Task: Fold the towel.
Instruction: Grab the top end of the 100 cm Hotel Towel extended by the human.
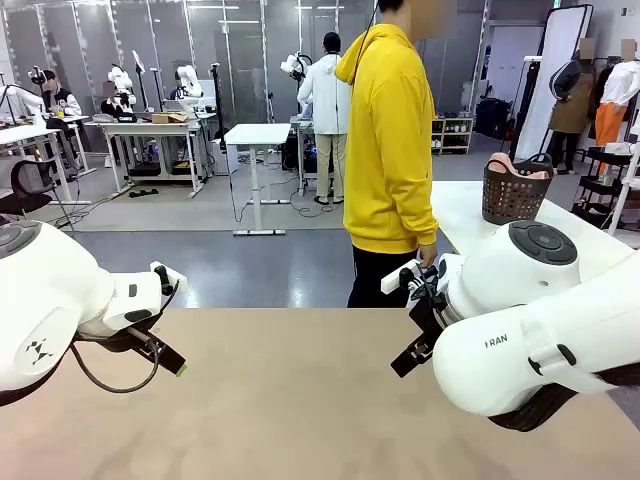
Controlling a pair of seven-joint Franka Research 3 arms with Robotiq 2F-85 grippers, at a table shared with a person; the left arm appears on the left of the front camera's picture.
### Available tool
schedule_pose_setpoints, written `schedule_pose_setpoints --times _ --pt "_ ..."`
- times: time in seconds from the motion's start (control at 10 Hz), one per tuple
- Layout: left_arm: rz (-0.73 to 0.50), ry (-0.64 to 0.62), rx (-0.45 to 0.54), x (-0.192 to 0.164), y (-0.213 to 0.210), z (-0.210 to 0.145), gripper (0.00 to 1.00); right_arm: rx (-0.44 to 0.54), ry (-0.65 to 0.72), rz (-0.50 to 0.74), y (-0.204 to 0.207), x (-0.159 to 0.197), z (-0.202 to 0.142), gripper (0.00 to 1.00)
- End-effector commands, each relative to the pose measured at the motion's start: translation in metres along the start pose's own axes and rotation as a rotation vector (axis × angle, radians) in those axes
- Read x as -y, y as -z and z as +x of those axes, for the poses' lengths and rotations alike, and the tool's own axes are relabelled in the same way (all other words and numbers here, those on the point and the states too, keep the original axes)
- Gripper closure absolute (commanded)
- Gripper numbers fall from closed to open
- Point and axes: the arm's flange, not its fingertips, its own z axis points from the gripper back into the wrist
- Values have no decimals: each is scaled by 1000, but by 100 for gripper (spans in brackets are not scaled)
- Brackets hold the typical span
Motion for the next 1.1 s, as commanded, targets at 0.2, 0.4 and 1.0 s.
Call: schedule_pose_setpoints --times 0.2,0.4,1.0 --pt "0 0 0 0 0 0 0 0 0 0 0 0 0 0" --pt "0 0 0 0 0 0 0 0 0 0 0 0 0 0" --pt "-174 -102 -3 -29 -41 21 0 63 50 153 -60 40 42 0"
